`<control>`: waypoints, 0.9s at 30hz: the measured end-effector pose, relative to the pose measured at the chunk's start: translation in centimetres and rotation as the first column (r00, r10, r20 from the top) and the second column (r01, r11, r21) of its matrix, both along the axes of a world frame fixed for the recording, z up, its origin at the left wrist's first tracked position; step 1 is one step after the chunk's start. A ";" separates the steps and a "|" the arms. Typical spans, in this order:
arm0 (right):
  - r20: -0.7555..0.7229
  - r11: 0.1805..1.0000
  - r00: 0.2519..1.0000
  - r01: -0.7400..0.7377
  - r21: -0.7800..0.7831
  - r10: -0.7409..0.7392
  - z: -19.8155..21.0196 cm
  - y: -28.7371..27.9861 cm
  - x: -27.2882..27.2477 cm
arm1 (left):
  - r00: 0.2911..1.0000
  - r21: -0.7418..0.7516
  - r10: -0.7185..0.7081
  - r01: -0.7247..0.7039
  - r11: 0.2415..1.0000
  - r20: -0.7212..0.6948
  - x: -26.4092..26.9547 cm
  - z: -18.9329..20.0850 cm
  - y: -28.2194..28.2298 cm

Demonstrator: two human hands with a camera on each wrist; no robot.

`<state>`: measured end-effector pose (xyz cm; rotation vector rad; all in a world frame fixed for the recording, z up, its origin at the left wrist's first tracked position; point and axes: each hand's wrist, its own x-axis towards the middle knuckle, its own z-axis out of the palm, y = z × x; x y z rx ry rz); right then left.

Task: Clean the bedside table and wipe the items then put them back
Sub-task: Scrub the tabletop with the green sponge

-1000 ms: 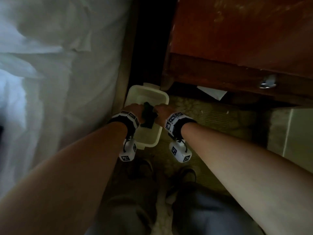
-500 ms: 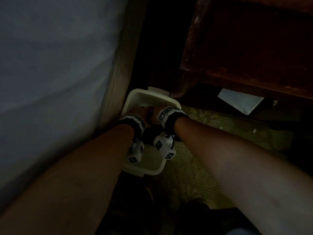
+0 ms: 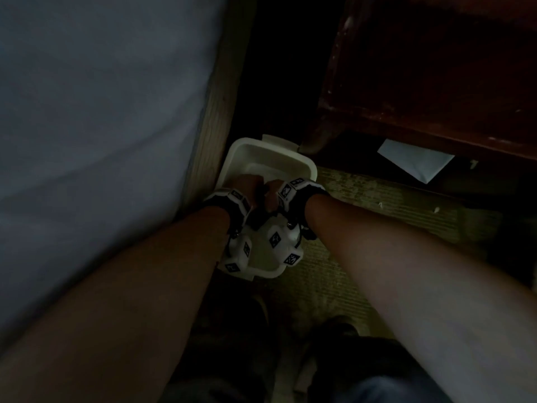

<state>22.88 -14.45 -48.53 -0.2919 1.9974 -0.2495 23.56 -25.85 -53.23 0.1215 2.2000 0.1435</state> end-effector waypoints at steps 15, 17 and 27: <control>0.271 0.746 0.783 0.618 -0.246 -0.560 20.4 4.4 2.3 | 0.883 0.469 0.456 -0.452 0.758 0.114 2.1 23.5 0.8; 0.294 0.733 0.768 0.636 -0.243 -0.569 23.7 5.6 2.6 | 0.861 0.454 0.479 -0.499 0.738 0.169 1.9 27.2 1.5; 0.356 0.481 0.531 0.847 -0.225 -0.769 39.0 12.0 3.1 | 0.772 0.418 0.564 -0.634 0.651 0.292 0.5 43.3 5.7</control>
